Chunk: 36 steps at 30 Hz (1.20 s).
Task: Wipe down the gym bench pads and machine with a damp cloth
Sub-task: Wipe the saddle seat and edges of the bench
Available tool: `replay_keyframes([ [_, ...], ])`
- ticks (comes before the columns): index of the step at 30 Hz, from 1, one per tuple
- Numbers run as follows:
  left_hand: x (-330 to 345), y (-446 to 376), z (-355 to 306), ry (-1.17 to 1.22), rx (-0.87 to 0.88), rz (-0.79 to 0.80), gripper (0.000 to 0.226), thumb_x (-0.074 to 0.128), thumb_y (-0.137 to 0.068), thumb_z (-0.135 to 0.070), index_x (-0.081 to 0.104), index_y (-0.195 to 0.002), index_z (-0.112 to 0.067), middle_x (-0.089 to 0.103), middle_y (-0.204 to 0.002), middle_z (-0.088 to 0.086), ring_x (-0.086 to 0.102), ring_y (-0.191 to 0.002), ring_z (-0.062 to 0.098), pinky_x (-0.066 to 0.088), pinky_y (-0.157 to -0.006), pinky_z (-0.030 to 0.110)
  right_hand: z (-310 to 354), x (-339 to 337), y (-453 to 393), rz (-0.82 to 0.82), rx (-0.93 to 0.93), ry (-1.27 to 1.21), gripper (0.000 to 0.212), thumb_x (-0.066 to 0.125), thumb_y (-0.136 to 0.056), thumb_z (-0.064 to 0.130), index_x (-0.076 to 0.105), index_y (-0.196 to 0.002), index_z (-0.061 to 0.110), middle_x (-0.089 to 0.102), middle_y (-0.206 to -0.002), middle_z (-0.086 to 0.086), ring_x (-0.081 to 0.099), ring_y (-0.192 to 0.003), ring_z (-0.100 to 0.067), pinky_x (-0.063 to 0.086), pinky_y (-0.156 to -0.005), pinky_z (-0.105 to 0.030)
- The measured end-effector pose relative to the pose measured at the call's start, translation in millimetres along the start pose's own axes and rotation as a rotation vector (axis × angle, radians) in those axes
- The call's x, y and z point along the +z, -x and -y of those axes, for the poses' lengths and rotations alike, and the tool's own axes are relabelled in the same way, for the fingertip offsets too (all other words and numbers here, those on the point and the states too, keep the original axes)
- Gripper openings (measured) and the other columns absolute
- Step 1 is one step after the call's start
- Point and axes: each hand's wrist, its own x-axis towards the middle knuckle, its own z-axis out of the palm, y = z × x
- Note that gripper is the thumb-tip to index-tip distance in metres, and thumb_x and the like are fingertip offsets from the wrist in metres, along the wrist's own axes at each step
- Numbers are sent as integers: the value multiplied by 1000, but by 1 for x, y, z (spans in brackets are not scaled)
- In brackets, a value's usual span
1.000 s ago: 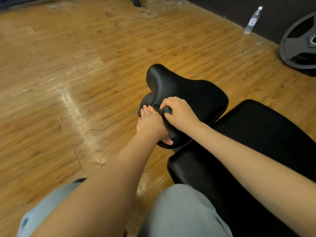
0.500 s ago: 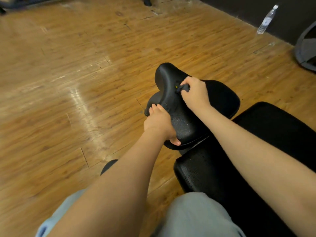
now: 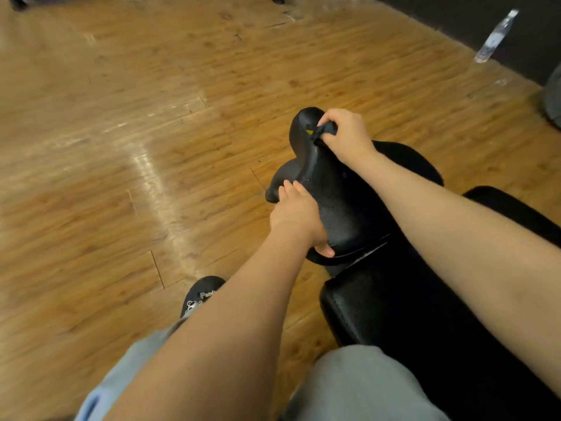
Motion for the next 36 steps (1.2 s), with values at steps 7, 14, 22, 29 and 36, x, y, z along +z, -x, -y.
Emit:
replay_keyframes([
  [7,-1,1,2,-13,21,12,143,87,-59,-44,-17,-145,4,-15,-156,20,-10,-146,30,21,-115,40,-5,6,-22,-83,123,-26,16,58,-83,3,66,-96,7,66,-101,-12,60,-97,-25,39,-72,-23],
  [14,-2,1,1,-8,15,27,143,86,-59,-45,-17,-146,3,-16,-156,18,-10,-146,30,19,-115,40,-11,-14,70,-27,-2,-85,14,64,-77,-2,67,-88,7,63,-93,-8,52,-86,-12,33,-73,-16],
  [22,3,-1,-1,0,-6,-11,143,87,-59,-44,-17,-145,5,-15,-156,19,-10,-146,30,19,-115,38,-7,-21,85,83,-83,-16,19,59,-74,-8,67,-86,4,63,-89,-8,55,-86,-19,35,-74,-21],
  [29,3,-3,0,-5,5,-17,145,88,-57,-43,-17,-145,5,-15,-156,20,-9,-146,30,21,-114,38,8,6,-49,49,87,67,21,55,-83,-1,67,-94,13,64,-106,-12,59,-99,-27,47,-79,-31],
  [36,1,-2,2,2,14,-2,146,89,-55,-42,-16,-146,5,-15,-156,20,-10,-146,29,19,-115,38,7,15,-55,82,24,140,28,47,-81,-1,63,-90,20,61,-109,-13,57,-99,-29,48,-79,-33],
])
